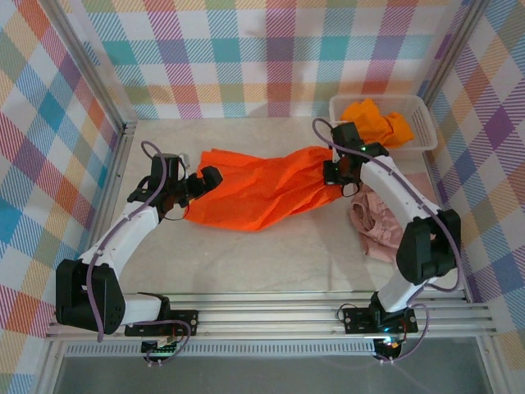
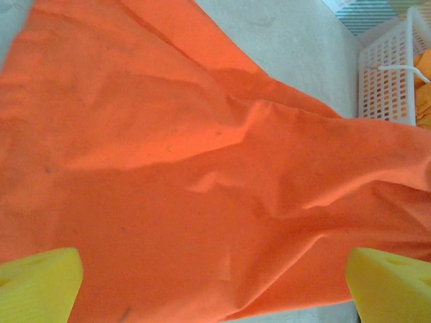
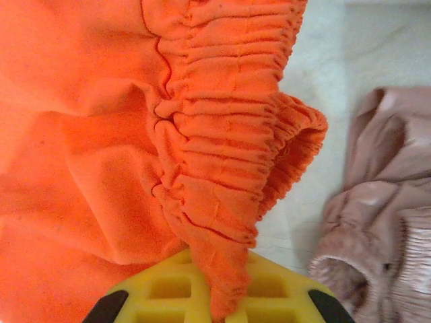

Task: Fold and stack the shorts

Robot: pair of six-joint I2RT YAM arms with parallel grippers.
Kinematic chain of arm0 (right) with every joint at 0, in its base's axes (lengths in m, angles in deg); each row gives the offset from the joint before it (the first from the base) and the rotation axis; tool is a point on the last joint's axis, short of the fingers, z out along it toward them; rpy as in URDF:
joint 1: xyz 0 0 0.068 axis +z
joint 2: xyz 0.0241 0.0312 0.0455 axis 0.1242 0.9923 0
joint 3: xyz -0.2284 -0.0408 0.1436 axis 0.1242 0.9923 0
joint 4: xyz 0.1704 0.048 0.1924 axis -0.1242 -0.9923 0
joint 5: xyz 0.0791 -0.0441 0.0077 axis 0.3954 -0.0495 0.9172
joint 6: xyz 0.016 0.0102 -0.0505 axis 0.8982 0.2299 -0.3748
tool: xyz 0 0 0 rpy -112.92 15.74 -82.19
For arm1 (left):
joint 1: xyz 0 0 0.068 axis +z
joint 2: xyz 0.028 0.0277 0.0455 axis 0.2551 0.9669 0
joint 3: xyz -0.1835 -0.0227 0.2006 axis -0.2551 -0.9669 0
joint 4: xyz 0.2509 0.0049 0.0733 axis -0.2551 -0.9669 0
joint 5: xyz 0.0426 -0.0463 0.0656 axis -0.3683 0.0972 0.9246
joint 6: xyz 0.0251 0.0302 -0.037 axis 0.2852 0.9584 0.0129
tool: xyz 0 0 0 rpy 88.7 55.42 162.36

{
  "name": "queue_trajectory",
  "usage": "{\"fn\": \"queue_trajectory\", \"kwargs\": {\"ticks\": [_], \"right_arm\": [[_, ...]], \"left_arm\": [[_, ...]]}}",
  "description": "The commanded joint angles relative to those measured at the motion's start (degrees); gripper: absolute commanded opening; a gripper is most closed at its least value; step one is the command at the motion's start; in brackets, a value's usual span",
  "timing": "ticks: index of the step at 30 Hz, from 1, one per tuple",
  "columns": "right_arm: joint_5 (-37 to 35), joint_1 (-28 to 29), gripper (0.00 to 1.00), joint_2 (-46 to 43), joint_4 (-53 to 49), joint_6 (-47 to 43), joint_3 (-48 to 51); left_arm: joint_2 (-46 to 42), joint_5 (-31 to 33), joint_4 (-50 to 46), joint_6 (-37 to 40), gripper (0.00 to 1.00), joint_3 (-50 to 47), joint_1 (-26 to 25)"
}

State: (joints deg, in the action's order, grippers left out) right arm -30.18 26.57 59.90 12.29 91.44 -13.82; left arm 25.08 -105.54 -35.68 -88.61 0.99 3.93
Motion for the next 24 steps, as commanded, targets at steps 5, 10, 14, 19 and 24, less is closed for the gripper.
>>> {"fn": "queue_trajectory", "kwargs": {"ticks": [5,10,14,19,24], "right_arm": [[-10.8,2.6,0.0,-2.7,-8.1,-10.3,-7.0],[-13.2,3.2,0.0,-1.3,-10.3,-12.3,-11.5],[-14.1,3.6,0.0,-0.6,-11.5,-13.1,-14.7],[-14.8,3.7,0.0,-0.7,-11.4,-13.5,-15.6],[-14.7,3.6,0.0,-0.5,-11.2,-13.5,-15.7]], "left_arm": [[5.5,-2.6,1.6,0.0,1.0,3.3,-2.4],[11.2,-4.2,6.0,-2.0,0.99,3.1,-3.6],[16.2,-4.7,9.2,-3.2,0.97,3.1,-4.4],[21.1,-6.0,13.3,-5.6,0.96,2.8,-5.0],[21.6,-5.6,14.8,-6.3,0.97,2.6,-6.8]]}}
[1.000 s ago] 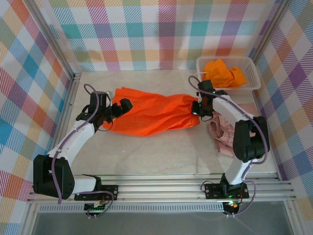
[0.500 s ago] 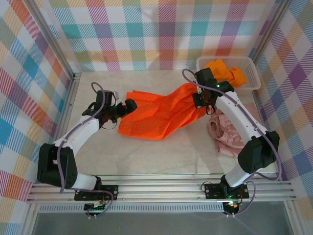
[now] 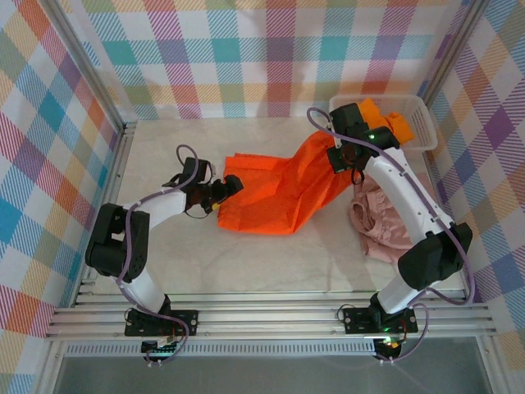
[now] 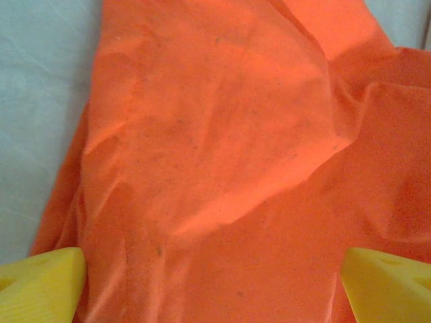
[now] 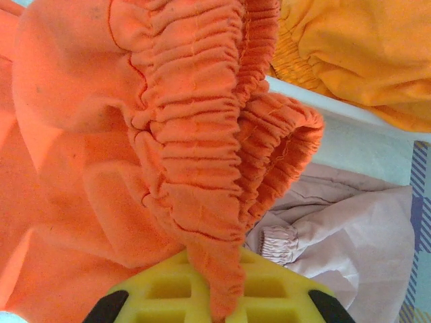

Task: Fold and stack the shorts

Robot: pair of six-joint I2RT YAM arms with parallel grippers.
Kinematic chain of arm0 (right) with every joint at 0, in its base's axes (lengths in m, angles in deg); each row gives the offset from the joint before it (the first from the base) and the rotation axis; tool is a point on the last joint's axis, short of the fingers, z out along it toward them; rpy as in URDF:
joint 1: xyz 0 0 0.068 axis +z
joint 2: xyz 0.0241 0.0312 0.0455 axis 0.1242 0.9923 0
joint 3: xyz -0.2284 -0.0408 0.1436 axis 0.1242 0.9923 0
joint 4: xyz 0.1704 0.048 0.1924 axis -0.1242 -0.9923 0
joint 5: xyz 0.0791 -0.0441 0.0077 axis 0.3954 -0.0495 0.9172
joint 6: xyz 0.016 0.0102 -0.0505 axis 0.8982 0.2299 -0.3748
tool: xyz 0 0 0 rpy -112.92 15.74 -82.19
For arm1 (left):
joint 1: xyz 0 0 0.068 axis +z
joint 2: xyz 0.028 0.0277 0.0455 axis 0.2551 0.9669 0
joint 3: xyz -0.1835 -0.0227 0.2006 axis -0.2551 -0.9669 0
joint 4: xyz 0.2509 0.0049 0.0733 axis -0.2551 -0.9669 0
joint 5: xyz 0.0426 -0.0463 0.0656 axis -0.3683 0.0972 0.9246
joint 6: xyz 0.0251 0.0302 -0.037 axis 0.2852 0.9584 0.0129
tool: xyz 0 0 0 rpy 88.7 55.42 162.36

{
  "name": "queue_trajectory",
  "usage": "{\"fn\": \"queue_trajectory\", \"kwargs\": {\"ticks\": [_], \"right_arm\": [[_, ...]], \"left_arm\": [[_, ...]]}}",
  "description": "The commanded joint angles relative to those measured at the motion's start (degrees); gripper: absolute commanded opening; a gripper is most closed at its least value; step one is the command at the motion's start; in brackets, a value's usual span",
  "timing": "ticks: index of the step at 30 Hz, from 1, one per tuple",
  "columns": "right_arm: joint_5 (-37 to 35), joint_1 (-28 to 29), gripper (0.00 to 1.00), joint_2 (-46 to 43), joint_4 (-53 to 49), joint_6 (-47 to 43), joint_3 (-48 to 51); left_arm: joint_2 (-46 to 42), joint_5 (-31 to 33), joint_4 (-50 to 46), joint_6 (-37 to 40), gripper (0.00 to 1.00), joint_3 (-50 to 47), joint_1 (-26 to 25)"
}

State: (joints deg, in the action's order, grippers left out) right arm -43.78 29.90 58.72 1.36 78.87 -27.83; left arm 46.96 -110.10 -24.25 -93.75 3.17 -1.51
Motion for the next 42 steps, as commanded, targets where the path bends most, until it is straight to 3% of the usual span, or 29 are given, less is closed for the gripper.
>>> {"fn": "queue_trajectory", "kwargs": {"ticks": [1,12,19,26,32,37,42], "right_arm": [[-1.0,0.4,0.0,0.7,-0.1,-0.9,-1.6],[-1.5,0.4,0.0,0.6,1.3,-1.4,1.0],[-1.0,0.4,0.0,0.6,2.3,-1.4,1.6],[-1.5,0.4,0.0,0.4,2.1,-1.6,1.5],[-2.5,0.4,0.0,0.2,1.8,-2.3,0.9],[-4.0,0.4,0.0,-0.6,1.3,-2.6,0.7],[-2.6,0.5,0.0,-0.9,-0.7,-2.0,-0.7]], "left_arm": [[-0.5,-1.0,3.6,-1.3,0.97,0.7,-1.7],[-3.4,4.7,-4.1,2.5,1.0,8.9,-2.1],[3.1,2.0,-1.4,0.5,1.0,10.7,-4.1],[6.9,2.4,1.6,-0.8,1.0,7.3,-6.5],[5.0,3.7,3.3,-1.2,1.0,1.1,-9.1],[2.5,4.4,9.2,-6.9,1.0,-6.5,-14.3],[3.4,6.0,12.5,-10.6,1.0,-6.3,-21.9]]}}
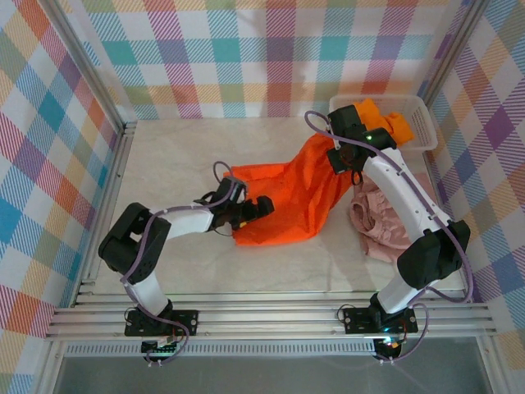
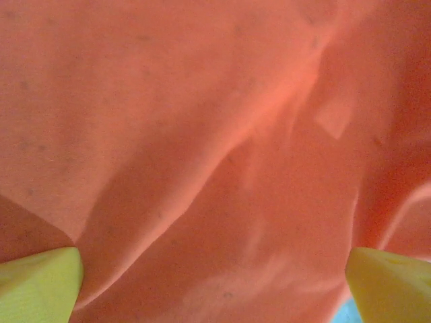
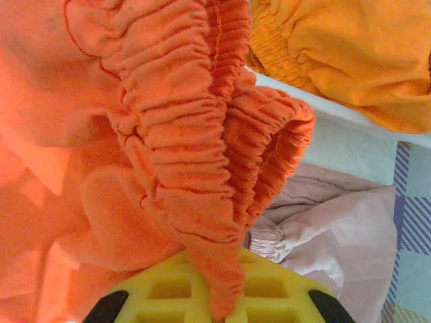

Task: Fold and stack the shorts

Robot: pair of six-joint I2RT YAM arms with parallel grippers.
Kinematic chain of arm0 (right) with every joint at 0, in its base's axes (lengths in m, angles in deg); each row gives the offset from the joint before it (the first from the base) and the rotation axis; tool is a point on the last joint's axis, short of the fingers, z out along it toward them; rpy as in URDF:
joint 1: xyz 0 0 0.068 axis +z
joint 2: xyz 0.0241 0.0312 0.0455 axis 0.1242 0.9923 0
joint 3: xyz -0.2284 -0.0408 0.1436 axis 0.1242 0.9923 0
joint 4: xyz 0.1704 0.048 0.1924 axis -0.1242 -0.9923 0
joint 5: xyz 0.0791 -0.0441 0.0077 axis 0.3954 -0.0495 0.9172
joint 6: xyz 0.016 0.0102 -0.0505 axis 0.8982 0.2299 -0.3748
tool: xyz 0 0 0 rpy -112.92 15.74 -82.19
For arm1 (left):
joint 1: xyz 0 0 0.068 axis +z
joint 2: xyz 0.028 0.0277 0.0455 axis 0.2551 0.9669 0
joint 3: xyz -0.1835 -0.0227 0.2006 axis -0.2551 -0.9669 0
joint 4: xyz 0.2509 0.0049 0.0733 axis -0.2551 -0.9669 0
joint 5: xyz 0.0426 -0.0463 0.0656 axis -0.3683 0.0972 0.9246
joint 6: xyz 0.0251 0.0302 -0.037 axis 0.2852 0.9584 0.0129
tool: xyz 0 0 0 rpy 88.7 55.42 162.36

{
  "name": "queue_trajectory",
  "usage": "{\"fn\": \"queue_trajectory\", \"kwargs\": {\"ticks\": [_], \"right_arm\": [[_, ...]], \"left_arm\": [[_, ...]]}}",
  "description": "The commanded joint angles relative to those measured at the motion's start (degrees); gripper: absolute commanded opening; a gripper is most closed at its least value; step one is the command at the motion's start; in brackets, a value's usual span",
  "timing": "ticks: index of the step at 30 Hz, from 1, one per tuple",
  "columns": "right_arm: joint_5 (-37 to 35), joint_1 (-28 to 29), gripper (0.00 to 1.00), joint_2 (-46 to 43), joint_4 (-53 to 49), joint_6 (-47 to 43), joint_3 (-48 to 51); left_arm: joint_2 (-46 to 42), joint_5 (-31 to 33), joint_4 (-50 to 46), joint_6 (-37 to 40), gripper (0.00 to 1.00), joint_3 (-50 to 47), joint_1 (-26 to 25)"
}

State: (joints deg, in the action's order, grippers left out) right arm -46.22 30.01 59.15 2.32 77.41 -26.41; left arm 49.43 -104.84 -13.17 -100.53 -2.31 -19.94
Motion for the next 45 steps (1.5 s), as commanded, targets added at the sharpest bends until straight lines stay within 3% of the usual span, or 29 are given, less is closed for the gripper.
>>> {"fn": "queue_trajectory", "kwargs": {"ticks": [1,12,16,28,36,39,42,43,45], "right_arm": [[0.1,0.7,0.0,-1.3,-2.1,-0.3,-2.4],[-2.2,7.2,0.0,1.6,-6.1,2.5,-5.6],[-3.1,9.9,0.0,3.9,-8.1,4.3,-7.9],[-2.6,19.4,0.0,16.1,-15.0,13.5,-17.7],[3.9,22.9,0.01,24.8,-14.4,19.5,-21.4],[7.6,24.4,0.06,28.7,-13.1,20.6,-23.3],[12.9,25.5,0.24,32.7,-12.1,21.8,-25.8],[16.1,25.7,0.32,33.8,-11.4,22.0,-26.6],[24.1,25.7,0.39,34.5,-9.7,22.4,-27.8]], "left_arm": [[1.2,0.7,2.1,-4.3,1.0,-0.1,-4.3],[-8.6,3.4,-8.4,0.4,1.0,5.1,-4.4],[-12.7,6.7,-13.8,0.9,1.0,2.8,-1.9],[-14.1,8.0,-14.0,-0.8,1.0,-6.9,3.1],[-21.5,13.6,-16.6,-2.7,1.0,-10.5,4.7],[-25.2,15.9,-17.4,-3.4,1.0,-12.1,5.4],[-28.1,16.8,-17.6,-4.1,1.0,-13.0,5.8],[-29.4,17.0,-17.4,-4.2,1.0,-13.3,5.9],[-32.4,17.6,-16.9,-4.2,1.0,-13.7,6.1]]}}
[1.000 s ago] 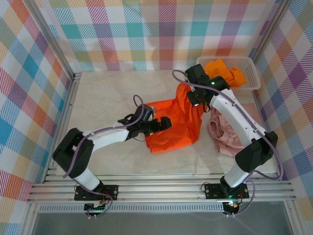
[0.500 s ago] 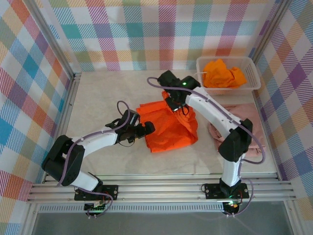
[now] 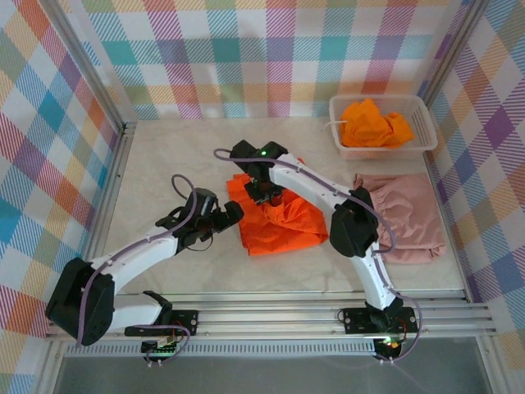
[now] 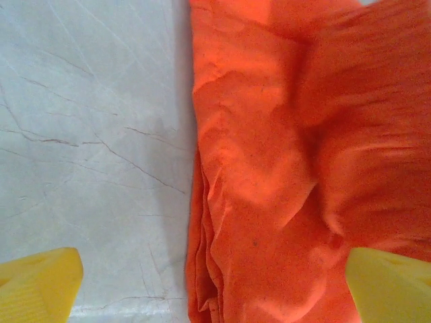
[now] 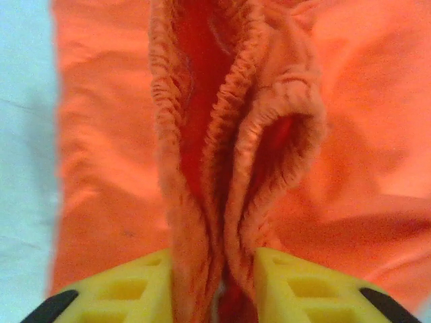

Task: Fold and stack the shorts

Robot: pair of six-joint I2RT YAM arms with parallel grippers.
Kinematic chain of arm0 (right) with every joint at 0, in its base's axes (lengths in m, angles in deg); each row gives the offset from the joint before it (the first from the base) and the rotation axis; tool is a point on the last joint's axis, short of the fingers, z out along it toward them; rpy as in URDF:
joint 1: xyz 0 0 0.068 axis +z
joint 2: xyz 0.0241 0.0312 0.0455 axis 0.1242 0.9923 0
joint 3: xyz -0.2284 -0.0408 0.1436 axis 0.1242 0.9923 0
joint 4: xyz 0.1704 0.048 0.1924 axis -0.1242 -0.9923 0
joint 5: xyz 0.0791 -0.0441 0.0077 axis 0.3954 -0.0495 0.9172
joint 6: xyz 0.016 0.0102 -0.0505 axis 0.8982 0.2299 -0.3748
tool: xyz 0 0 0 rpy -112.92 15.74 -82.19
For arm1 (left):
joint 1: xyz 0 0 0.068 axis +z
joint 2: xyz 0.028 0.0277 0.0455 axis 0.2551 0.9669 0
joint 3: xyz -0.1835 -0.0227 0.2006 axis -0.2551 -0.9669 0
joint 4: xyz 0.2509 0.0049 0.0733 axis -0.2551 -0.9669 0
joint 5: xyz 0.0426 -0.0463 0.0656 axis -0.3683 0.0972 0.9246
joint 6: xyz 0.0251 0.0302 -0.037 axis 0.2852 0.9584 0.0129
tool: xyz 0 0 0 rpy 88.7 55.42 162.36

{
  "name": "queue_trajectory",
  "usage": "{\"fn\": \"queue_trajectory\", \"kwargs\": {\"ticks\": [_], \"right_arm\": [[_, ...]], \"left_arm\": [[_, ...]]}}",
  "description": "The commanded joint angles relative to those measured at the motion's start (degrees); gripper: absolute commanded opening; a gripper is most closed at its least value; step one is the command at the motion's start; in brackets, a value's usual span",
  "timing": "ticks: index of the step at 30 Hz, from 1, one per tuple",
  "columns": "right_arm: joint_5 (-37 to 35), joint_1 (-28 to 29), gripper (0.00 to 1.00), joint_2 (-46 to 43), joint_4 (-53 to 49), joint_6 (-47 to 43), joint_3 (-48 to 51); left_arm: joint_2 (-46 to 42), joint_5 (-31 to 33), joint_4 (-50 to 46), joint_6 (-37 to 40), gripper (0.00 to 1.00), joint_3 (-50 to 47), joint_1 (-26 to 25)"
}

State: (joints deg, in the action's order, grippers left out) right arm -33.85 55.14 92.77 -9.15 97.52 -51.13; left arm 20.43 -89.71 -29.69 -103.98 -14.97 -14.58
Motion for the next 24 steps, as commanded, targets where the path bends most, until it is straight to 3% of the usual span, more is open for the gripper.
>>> {"fn": "queue_trajectory", "kwargs": {"ticks": [1,4,9,12,16,24], "right_arm": [[16.2,0.6,0.41,0.1,3.5,2.8,-2.9],[27.6,-0.5,0.6,-6.9,13.0,4.8,2.6],[30.8,-7.2,0.97,-24.3,30.7,11.5,22.5],[32.3,-14.1,1.0,-30.6,35.4,13.9,32.0],[33.8,-23.8,0.99,-32.9,33.0,12.7,38.1],[33.8,-35.5,0.99,-38.6,33.7,10.3,48.2]], "left_arm": [[-5.3,2.9,-0.3,-0.5,1.0,-1.2,0.8],[-11.7,5.3,-1.3,0.0,1.0,-1.0,1.2],[-16.0,1.5,1.4,1.1,1.0,2.0,2.1],[-11.1,-6.2,7.2,-0.9,1.0,6.0,2.0],[-0.2,-16.1,17.4,-7.7,1.0,10.9,1.2],[17.7,-17.8,27.5,-12.6,1.0,16.8,-6.1]]}}
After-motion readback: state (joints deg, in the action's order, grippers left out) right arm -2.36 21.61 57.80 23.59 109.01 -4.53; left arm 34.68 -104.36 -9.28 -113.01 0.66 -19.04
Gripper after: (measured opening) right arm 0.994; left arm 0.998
